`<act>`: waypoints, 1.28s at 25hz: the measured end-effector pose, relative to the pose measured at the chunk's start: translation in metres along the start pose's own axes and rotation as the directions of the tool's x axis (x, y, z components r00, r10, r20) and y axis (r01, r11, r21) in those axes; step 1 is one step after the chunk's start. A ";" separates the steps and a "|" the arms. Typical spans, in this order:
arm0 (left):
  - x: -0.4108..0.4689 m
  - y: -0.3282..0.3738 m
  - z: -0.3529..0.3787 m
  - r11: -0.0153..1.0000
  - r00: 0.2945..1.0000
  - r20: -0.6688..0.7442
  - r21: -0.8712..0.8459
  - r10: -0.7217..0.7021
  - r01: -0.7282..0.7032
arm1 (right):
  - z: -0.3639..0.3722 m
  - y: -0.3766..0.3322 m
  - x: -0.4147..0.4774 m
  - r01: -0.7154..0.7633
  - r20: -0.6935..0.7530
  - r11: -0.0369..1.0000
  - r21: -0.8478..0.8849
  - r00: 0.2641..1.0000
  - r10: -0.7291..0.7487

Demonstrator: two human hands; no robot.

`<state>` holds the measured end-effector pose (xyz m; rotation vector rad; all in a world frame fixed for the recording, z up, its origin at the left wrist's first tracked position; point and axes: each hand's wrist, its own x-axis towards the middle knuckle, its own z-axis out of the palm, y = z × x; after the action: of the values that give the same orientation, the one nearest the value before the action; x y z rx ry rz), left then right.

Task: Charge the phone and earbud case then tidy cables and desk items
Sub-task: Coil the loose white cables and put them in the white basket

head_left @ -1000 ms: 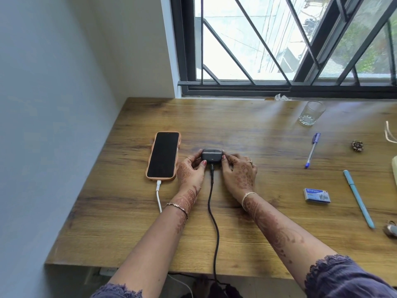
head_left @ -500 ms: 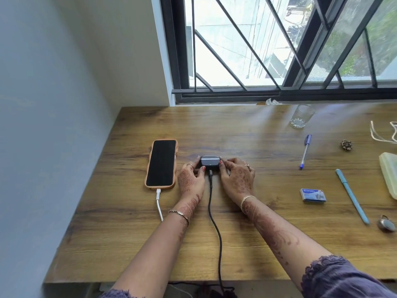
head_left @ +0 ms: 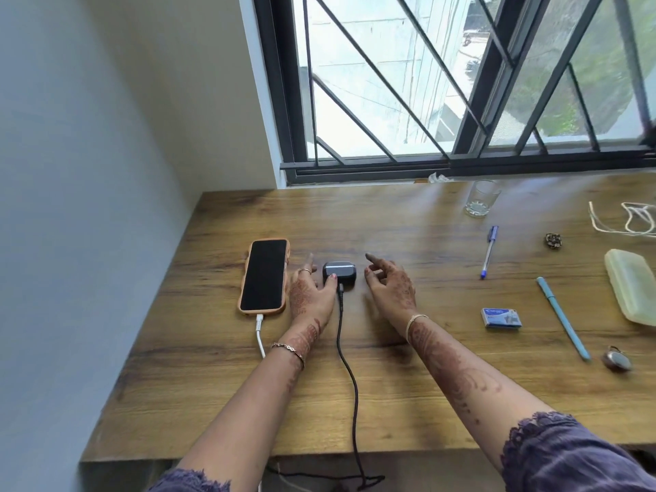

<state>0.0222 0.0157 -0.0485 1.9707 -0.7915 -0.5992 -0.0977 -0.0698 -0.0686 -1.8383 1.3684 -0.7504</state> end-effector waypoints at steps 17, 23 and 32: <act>-0.182 0.152 0.199 0.934 0.909 0.218 -0.045 0.356 -0.355 | -0.275 0.115 -0.085 0.094 -0.206 0.991 0.099 0.976 -0.072; -0.217 0.205 0.309 0.909 0.833 0.367 -0.135 0.415 -0.394 | -0.385 0.189 -0.096 -0.064 -0.394 0.996 0.058 0.916 0.082; -0.217 0.251 0.458 0.924 0.733 0.614 0.014 0.294 -0.382 | -0.479 0.303 -0.049 -0.317 -0.522 0.929 -0.190 0.834 0.178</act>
<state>-0.5072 -0.1821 -0.0265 1.6845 -1.5935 -0.9884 -0.6559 -0.1742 -0.0415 -1.6712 2.0941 -0.9792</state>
